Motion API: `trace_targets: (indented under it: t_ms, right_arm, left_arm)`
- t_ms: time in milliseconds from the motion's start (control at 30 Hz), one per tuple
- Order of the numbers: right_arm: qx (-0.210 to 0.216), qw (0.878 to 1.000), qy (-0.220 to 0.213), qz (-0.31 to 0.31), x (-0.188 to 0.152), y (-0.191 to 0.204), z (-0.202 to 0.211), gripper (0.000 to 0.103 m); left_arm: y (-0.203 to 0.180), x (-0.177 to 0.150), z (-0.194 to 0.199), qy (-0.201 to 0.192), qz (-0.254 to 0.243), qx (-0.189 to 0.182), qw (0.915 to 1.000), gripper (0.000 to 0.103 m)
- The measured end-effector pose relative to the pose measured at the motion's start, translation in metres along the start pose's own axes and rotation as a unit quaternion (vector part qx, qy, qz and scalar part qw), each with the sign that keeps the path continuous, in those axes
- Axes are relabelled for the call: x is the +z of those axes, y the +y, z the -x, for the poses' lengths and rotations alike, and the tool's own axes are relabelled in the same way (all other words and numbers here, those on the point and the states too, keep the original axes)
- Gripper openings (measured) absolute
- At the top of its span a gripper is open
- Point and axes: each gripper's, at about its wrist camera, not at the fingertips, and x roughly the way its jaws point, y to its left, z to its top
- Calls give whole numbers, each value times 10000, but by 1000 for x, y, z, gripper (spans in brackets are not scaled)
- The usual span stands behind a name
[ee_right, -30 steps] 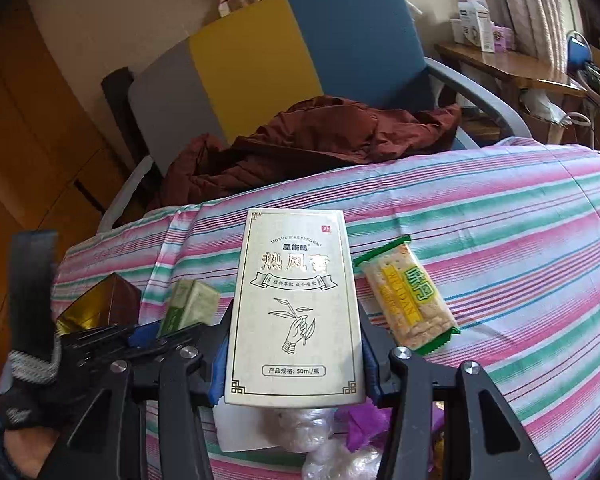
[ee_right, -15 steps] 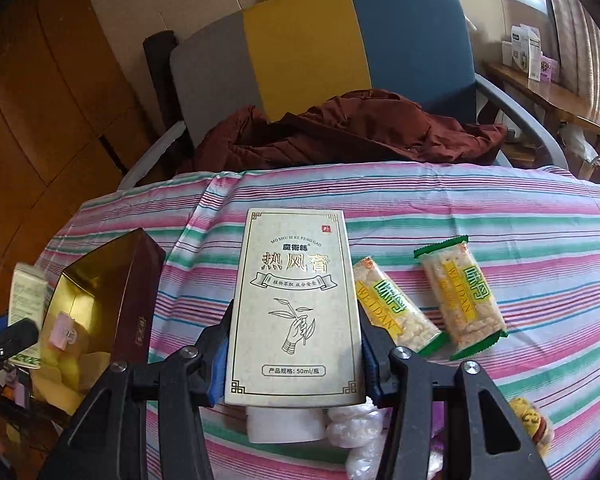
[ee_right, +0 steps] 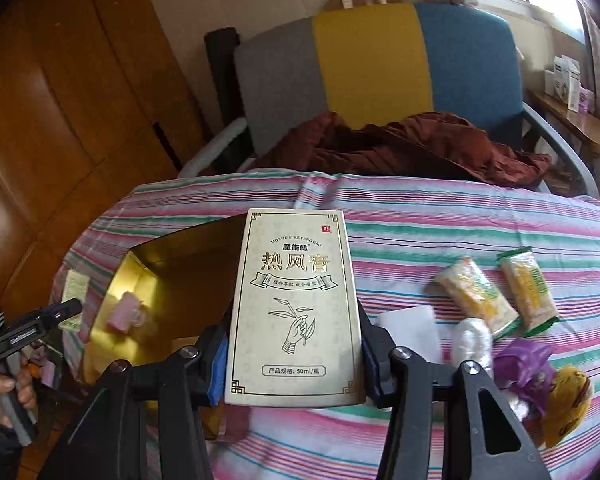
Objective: Organize objects
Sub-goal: 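Lower both boxes into the gold tray and open both tools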
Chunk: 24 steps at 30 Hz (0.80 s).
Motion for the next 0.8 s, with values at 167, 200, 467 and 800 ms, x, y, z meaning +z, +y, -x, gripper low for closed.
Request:
trace_targets:
  t_ms: [167,200,467,800]
  right_arm:
    - [101,9997,5,222,-7,35,3,51]
    - [100,9996,12,266,-9,41,2,51]
    - [203,9980,275,523,-20,74,-12,51]
    - [444,9943,509,826,-23,119,-32,51]
  left_arm:
    - [-2,1,-12,-308,-897,193,9953,32]
    - [-1,-1,-19,-236,-1072,130,9939,32]
    - [13,-51,-49,595,-1532,-133,9863,31]
    - [26,-60,-38,470,-995,-129,9938,44]
